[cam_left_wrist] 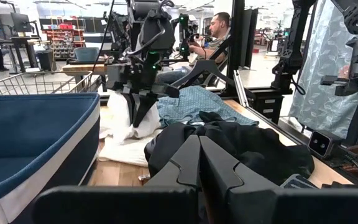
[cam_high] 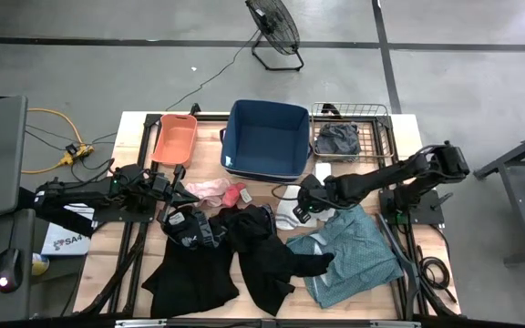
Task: Pick & Place Cloths
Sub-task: Put the blue sock into the orange bin
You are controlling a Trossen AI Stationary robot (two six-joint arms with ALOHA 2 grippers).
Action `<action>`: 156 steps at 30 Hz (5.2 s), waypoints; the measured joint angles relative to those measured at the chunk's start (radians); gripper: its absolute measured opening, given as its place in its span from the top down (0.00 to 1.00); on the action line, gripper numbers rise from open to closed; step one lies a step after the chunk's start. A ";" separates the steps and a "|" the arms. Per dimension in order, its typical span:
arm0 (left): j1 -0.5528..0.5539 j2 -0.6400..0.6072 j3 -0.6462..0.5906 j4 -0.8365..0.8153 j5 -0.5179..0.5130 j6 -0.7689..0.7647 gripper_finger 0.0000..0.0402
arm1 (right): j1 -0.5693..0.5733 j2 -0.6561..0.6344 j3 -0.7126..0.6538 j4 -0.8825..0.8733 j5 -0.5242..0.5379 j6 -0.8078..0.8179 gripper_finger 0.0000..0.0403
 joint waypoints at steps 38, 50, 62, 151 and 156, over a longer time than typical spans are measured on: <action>0.000 0.000 0.000 0.000 0.000 0.000 1.00 | 0.209 -0.433 0.000 -0.594 0.094 0.660 0.46; 0.000 0.000 0.000 0.000 0.000 0.000 1.00 | 0.193 -0.122 0.000 -0.213 0.068 0.472 0.46; 0.000 0.000 0.000 0.000 0.000 0.000 1.00 | 0.138 -0.069 0.000 0.146 0.054 0.187 0.46; 0.000 0.000 0.018 0.023 0.010 -0.167 1.00 | 0.326 -0.294 0.119 0.123 0.638 -0.368 0.99; 0.000 -0.001 0.072 0.046 0.009 -0.151 1.00 | 0.315 -0.291 0.119 0.341 0.631 -0.561 0.99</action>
